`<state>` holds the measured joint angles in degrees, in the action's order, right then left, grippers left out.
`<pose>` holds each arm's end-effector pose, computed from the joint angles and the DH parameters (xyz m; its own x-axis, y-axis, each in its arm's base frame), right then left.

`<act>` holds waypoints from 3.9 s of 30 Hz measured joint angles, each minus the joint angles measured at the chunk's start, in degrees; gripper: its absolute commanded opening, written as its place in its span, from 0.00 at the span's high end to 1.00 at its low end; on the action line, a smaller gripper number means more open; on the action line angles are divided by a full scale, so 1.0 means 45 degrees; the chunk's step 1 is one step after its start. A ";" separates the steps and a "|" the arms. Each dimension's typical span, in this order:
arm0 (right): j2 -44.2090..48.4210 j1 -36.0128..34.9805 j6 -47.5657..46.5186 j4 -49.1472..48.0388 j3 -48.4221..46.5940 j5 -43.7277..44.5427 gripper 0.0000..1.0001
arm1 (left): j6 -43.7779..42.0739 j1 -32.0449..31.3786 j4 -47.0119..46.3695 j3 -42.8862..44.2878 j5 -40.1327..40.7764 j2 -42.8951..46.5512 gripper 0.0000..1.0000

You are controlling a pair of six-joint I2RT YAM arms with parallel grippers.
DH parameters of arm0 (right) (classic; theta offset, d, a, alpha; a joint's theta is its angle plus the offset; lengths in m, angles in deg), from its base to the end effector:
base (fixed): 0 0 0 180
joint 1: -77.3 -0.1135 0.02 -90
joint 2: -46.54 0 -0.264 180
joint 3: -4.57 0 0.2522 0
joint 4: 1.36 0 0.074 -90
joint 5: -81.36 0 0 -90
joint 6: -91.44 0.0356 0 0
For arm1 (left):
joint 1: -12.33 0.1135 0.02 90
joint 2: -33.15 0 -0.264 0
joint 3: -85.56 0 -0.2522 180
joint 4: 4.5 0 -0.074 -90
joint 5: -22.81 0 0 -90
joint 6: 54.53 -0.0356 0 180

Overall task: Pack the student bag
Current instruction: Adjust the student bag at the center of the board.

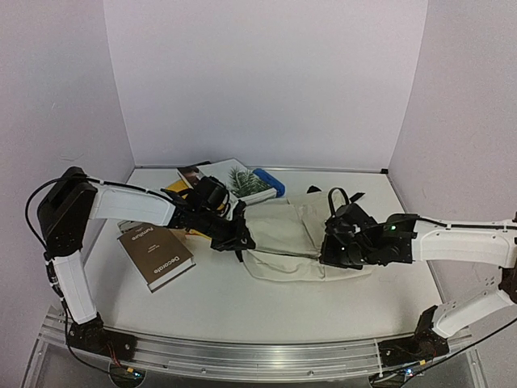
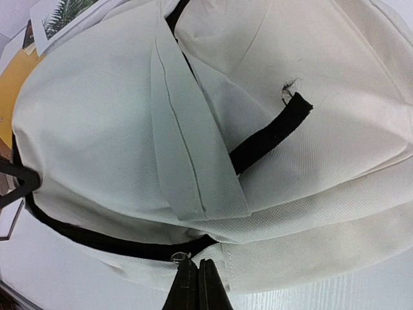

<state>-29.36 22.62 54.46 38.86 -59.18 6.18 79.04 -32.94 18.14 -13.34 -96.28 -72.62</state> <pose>0.1626 0.2138 0.2306 -0.8334 0.1596 -0.5291 -0.0544 0.9291 0.3659 0.2637 -0.2908 0.1850 -0.9626 0.1159 -0.2449 0.2614 0.6358 -0.7262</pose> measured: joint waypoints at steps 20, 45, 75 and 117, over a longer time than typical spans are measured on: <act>-0.1250 0.0000 -0.3069 -0.0567 -0.3941 0.1211 0.20 | -0.0266 0.0905 0.0743 -0.0142 0.0772 0.1933 0.16; -0.9048 -0.0443 -0.4051 -0.1675 -0.8836 -0.0604 0.58 | 0.0582 0.3518 -0.0350 -0.1321 0.1477 0.2932 0.15; -1.0152 -0.0442 -0.4285 -0.1680 -0.9487 -0.0890 0.93 | 0.0759 0.3509 -0.1005 -0.1744 0.0940 0.2844 0.15; -0.6001 0.0267 -0.2381 -0.3730 -0.5660 -0.0760 1.00 | 0.1803 0.1631 -0.2669 0.1019 -0.0655 -0.1993 0.56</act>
<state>-56.37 23.82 43.75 22.08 -84.66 2.77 87.15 -25.60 6.13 -8.76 -99.22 -81.59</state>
